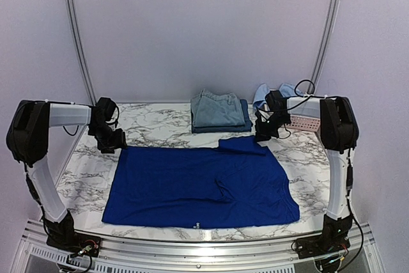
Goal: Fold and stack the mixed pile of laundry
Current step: Pick up the 1/3-folded T-shirt from the center of the board.
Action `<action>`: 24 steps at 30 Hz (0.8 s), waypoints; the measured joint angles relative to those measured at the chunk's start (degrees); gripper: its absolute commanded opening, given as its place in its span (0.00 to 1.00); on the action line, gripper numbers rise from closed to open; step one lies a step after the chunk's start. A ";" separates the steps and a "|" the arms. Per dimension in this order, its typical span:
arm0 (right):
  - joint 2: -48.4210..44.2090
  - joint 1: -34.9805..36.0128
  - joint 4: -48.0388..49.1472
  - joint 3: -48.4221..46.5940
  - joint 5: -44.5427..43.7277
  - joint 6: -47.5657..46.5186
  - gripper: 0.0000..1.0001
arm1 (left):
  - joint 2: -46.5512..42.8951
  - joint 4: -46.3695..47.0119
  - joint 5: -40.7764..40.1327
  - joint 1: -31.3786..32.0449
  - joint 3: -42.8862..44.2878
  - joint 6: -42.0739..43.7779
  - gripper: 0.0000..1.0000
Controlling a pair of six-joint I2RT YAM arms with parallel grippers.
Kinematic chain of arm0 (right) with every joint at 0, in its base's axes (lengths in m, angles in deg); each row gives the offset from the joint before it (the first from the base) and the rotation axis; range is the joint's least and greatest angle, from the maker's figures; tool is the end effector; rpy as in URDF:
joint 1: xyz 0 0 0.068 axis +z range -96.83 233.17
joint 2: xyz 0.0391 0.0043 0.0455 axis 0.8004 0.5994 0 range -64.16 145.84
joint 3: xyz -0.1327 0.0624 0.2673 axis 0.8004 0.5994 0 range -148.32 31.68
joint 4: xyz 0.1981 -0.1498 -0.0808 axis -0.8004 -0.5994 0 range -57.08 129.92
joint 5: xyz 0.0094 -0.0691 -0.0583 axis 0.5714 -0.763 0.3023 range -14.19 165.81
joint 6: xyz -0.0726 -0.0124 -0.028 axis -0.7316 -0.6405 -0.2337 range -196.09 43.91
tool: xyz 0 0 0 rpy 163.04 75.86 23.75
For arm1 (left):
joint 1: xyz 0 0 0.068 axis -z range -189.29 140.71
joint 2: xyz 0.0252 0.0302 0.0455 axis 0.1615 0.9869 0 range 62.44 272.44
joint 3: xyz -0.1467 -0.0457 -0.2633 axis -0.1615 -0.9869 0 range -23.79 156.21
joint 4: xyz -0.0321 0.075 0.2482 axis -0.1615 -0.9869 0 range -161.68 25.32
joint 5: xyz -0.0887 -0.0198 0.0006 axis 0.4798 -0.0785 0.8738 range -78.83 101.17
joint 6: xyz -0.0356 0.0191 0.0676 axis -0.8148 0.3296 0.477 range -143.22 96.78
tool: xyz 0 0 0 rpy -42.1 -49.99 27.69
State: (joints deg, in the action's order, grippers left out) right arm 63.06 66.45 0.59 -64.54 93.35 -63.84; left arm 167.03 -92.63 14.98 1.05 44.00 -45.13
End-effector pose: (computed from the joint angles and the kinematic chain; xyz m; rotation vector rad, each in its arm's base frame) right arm 0.4692 0.1316 0.1450 -0.1011 2.8262 0.5338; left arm 0.3800 -0.0738 0.1745 -0.2544 2.7133 -0.2567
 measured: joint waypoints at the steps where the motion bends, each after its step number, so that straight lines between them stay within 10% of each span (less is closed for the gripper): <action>1: 0.37 0.07 -0.07 -0.68 0.04 -0.09 0.00 | 0.15 -0.02 0.00 0.00 0.02 0.48 0.57; 24: 5.60 -0.81 -2.32 -14.45 -2.21 -0.20 0.00 | 9.46 4.15 3.08 -1.66 7.50 8.26 0.33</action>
State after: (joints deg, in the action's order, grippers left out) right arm 68.65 65.64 -1.73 -78.99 91.14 -64.03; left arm 176.50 -88.47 18.06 -0.61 51.50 -36.87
